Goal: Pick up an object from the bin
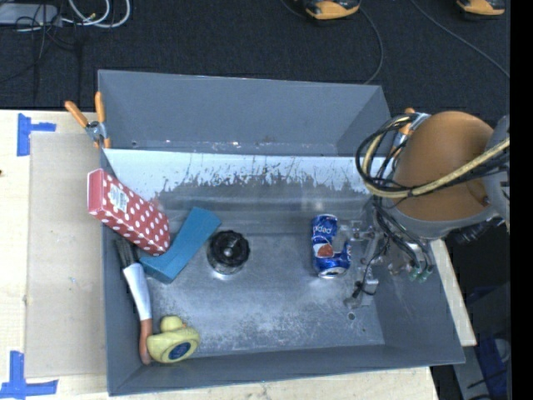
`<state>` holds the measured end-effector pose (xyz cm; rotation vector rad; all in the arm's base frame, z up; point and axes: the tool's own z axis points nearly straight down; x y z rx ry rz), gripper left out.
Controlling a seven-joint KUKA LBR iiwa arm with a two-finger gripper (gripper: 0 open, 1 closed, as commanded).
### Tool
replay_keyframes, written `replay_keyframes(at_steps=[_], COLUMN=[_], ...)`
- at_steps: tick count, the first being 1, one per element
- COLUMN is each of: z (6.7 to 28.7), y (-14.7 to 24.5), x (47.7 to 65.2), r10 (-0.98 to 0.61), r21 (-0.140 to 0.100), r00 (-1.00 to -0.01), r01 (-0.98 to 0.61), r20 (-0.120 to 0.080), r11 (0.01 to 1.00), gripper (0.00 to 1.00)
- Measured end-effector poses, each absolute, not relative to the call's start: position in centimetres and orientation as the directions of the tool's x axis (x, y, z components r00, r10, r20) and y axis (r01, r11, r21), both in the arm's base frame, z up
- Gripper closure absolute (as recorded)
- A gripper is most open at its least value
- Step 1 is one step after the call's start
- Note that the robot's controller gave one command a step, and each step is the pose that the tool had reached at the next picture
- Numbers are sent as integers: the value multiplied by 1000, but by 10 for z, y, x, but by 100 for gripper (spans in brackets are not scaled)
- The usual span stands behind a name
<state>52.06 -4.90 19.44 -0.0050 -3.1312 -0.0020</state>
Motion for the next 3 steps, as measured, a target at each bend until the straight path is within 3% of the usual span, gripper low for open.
replay_keyframes(at_steps=[1,3], z=[198,144], y=[-49,-20], x=[522,571], r10=[2,-115], r21=[0,2], r00=[-1000,-993], r01=[2,-115], r20=[2,7], r11=[1000,993], gripper=[0,0])
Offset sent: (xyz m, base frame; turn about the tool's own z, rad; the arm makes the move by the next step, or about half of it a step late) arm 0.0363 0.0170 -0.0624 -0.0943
